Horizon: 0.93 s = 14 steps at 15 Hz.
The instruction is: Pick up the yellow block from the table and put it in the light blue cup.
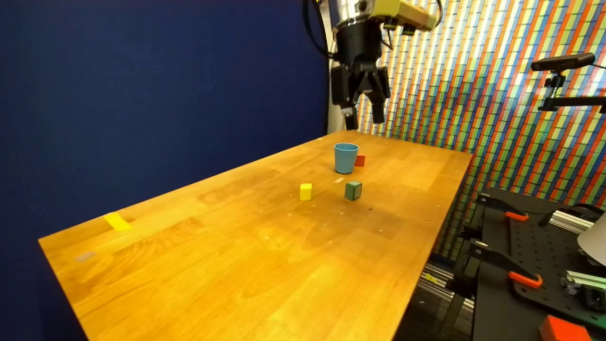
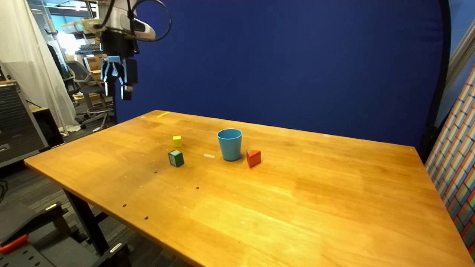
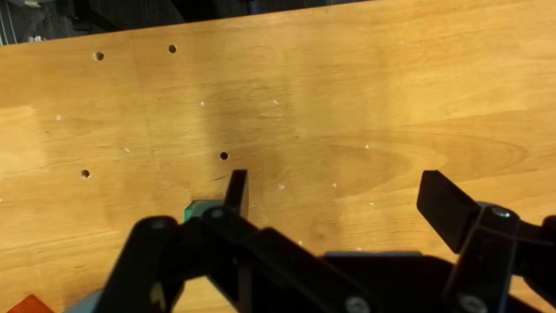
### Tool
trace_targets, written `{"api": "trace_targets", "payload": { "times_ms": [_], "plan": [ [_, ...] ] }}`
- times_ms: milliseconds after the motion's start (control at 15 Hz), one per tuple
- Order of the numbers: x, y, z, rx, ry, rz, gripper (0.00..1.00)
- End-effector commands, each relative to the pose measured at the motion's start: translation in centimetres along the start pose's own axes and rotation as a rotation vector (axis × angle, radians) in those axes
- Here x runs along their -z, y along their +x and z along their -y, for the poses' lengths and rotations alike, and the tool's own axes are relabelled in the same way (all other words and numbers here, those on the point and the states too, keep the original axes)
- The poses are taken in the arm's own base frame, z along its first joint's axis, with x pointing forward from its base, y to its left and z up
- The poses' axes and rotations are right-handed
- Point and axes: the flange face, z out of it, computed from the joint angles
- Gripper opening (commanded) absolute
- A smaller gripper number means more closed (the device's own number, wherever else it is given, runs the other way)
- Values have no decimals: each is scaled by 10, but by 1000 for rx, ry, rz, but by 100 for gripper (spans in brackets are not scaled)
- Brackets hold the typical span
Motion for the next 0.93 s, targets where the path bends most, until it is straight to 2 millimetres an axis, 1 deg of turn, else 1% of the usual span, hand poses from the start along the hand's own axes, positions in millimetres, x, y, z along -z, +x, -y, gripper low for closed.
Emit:
{"api": "trace_targets", "payload": {
  "times_ms": [0, 133, 267, 333, 533, 667, 733, 800, 867],
  "plan": [
    [-43, 67, 24, -100, 9, 45, 100],
    [-70, 103, 27, -142, 32, 64, 100],
    [-90, 138, 25, -185, 48, 69, 100],
    [-97, 154, 22, -209, 47, 72, 100],
    [-111, 190, 9, -283, 85, 76, 100],
    [-119, 206, 1, -324, 115, 80, 100],
    [-121, 210, -1, -341, 131, 84, 98],
    [-124, 215, -3, -342, 155, 89, 73],
    [-128, 217, -4, -358, 165, 98, 73]
  ]
}}
